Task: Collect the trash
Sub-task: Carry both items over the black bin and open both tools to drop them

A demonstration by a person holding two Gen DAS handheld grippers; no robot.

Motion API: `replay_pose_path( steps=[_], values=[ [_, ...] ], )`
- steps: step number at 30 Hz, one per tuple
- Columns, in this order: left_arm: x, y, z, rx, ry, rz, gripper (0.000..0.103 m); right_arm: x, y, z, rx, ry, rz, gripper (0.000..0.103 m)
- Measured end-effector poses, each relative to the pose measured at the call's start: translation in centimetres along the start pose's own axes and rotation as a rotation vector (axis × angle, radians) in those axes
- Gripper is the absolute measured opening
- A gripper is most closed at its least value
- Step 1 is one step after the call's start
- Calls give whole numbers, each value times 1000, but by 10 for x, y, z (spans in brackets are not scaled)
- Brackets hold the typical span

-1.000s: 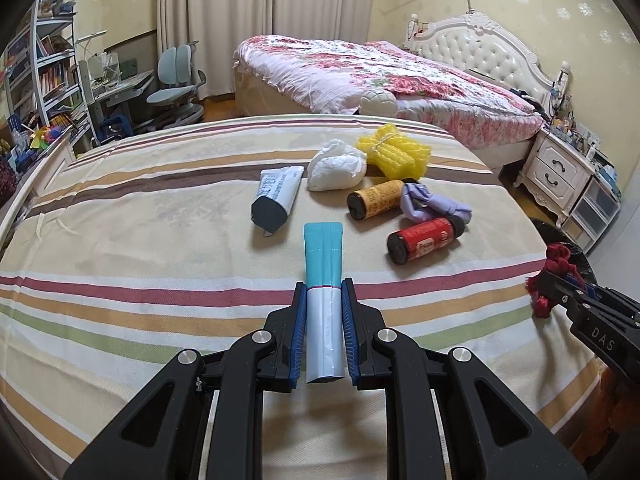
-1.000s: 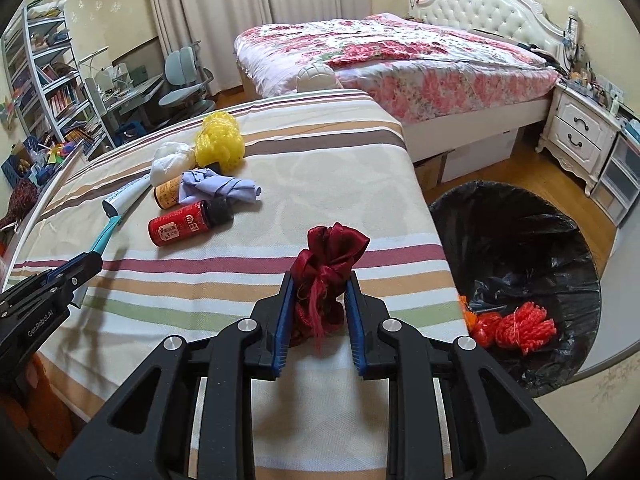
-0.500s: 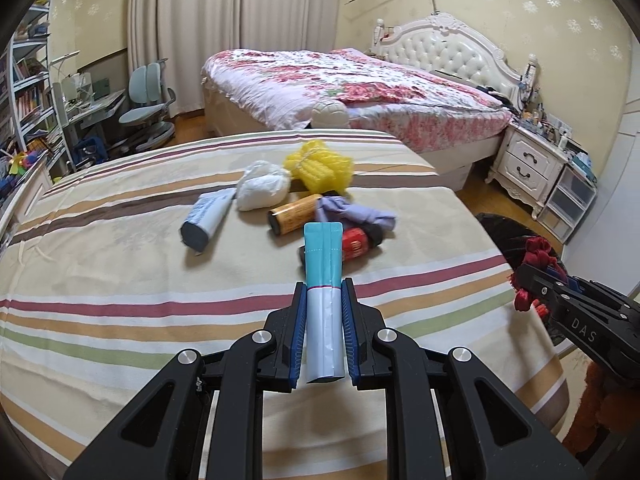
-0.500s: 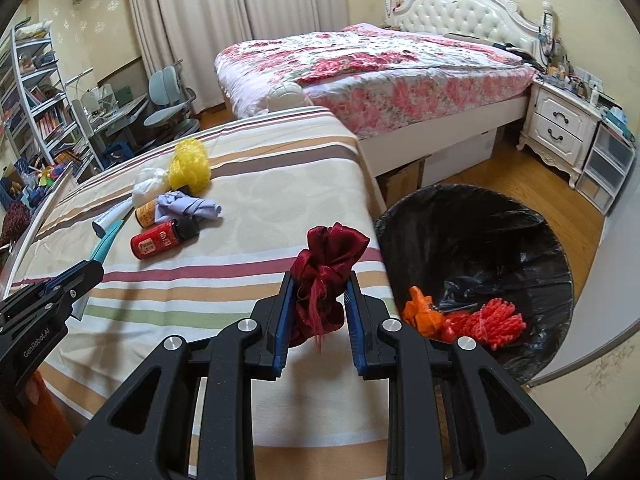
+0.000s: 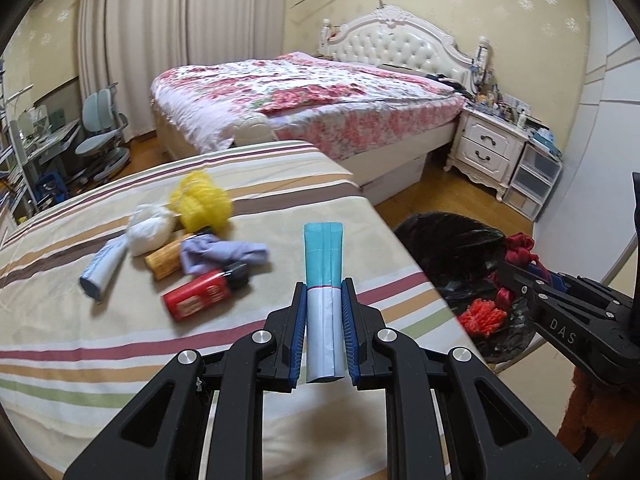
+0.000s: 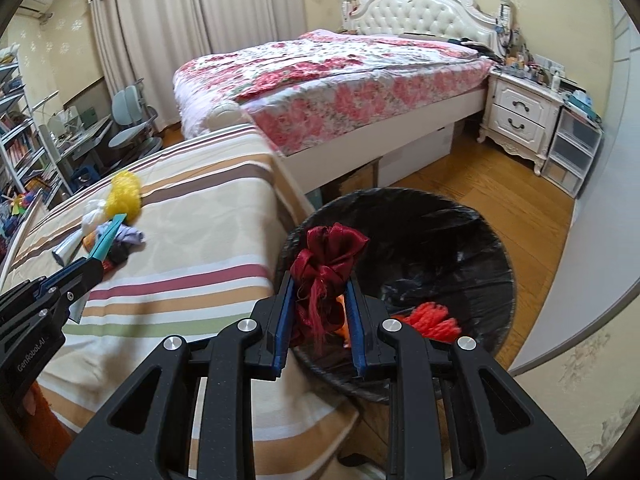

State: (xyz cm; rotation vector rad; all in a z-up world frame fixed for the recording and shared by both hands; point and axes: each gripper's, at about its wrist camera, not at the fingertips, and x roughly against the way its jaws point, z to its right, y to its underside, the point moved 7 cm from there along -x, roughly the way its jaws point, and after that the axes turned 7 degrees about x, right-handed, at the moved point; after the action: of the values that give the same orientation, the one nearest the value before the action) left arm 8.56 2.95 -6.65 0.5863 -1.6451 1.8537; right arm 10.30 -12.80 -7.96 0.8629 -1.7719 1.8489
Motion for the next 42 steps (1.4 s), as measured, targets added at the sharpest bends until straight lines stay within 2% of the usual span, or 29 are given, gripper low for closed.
replay_pose_path(
  steps=[13,24,33,36,38,40,42],
  values=[
    [-44,-8,65,-82,54,-31,18,-21,-2,54,-61,52,-24,24],
    [-71,-12,88,-110,40,-56,18,-38,-3,74,-73,85,-46,24],
    [-78,-12,106,-138,48,-67,19,-47,0,87,-97,100,-63,25],
    [-79,-12,111,-159,40,-57,21,-48,2,91,-103,107,-67,28],
    [-78,-12,113,-167,35,-47,40,-48,1,92,-108,118,-60,43],
    [-77,-14,113,-165,35,-36,52,-48,1,95,-112,128,-55,48],
    [-76,-14,113,-161,35,-33,58,-47,2,96,-118,135,-53,49]
  ],
)
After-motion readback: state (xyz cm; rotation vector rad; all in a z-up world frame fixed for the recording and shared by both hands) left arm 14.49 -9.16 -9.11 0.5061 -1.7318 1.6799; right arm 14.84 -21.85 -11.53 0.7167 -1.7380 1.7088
